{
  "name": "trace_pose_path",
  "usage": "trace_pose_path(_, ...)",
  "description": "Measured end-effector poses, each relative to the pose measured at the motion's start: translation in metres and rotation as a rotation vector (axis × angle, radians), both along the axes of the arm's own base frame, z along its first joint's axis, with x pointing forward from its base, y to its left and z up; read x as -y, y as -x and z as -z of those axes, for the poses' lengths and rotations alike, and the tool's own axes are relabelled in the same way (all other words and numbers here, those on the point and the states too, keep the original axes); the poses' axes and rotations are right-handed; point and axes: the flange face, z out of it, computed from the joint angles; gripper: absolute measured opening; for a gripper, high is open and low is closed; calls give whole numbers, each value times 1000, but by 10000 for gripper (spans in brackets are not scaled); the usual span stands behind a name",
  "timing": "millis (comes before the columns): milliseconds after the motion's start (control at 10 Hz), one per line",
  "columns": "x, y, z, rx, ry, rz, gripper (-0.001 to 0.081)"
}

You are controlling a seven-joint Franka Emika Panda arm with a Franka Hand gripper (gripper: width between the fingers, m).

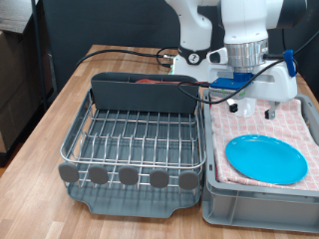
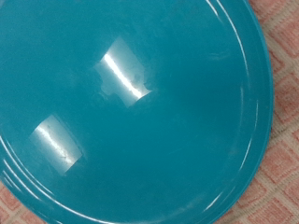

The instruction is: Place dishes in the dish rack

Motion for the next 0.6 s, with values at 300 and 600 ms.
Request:
trace_pose_path(300, 0, 0, 0, 0, 1, -1, 803)
trace_pose_path(600, 0, 0, 0, 4, 1, -12, 803)
